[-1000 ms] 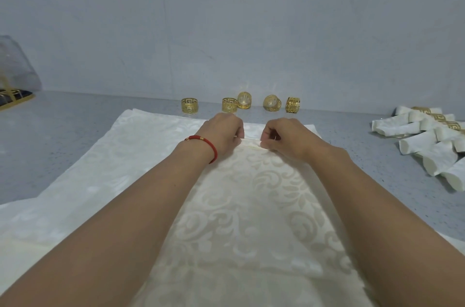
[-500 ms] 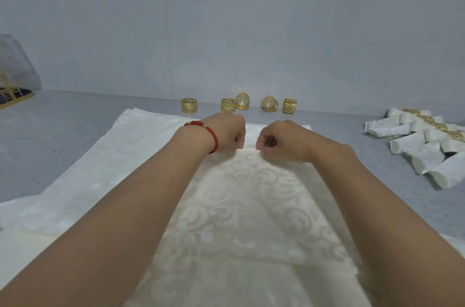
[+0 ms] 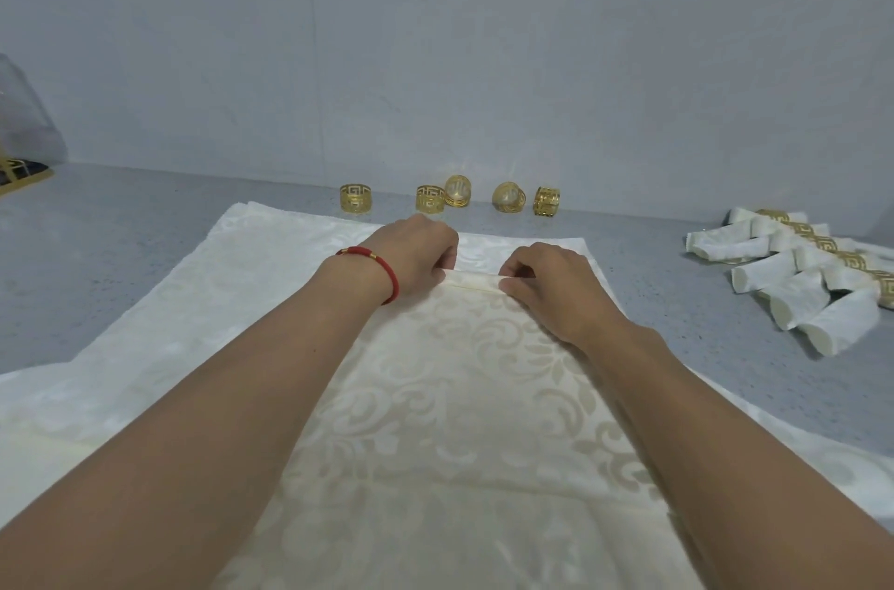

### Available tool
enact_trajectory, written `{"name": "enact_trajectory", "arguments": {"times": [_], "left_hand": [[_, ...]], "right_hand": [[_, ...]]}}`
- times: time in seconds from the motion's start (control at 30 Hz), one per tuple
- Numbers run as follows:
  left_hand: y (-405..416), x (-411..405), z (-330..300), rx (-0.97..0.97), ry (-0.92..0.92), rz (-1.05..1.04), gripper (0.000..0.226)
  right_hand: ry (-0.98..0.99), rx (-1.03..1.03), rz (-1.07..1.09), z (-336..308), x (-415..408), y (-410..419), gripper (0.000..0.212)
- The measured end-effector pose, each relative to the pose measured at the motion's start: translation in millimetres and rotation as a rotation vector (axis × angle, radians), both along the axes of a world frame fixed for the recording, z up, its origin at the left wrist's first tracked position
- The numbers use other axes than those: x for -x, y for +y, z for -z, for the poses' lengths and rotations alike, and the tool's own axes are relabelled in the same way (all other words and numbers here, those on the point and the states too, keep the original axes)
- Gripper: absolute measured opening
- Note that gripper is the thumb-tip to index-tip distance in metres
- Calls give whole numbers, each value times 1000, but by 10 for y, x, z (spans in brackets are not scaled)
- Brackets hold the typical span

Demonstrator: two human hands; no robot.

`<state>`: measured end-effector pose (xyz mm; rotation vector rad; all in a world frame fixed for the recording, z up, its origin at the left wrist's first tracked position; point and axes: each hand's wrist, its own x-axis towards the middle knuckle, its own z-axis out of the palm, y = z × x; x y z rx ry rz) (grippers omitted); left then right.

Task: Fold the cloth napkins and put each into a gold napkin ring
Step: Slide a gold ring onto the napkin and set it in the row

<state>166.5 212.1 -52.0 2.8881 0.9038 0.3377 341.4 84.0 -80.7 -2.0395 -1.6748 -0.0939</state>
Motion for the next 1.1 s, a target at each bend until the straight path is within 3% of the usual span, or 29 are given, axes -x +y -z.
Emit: {"name": "enact_trajectory", "arguments": {"times": [0.1,0.3,0.43,0.6,0.77,0.9,1.0,1.1], "left_hand": [[-14,18,-27,22,28,11,19],[3,24,-37,-7,56,-12,18],[26,24,-26,-99,58,-52,17],[13,27,24,-225,20,-79,23],[-127,21,-45,-255,173,-39,26],[-88,154,96,-184,36,-35,22],[-56,238,243,-68,-271,-145,18],[-63,261,296,8,-372,-178,15]], "right_hand": [[-96,15,-34,-9,21,-24,3],[-7,78,-77,-84,-58,19,5],[-79,113,-71,-171,-29,194,2],[-370,88,-88,-189,45,231,9],[-570,36,-154,-82,60,142,24],[-395,143,-150,-122,129,35,11],[-64,-49,-18,18,108,-66,23],[230,-153,54,42,58,-73,25]]}}
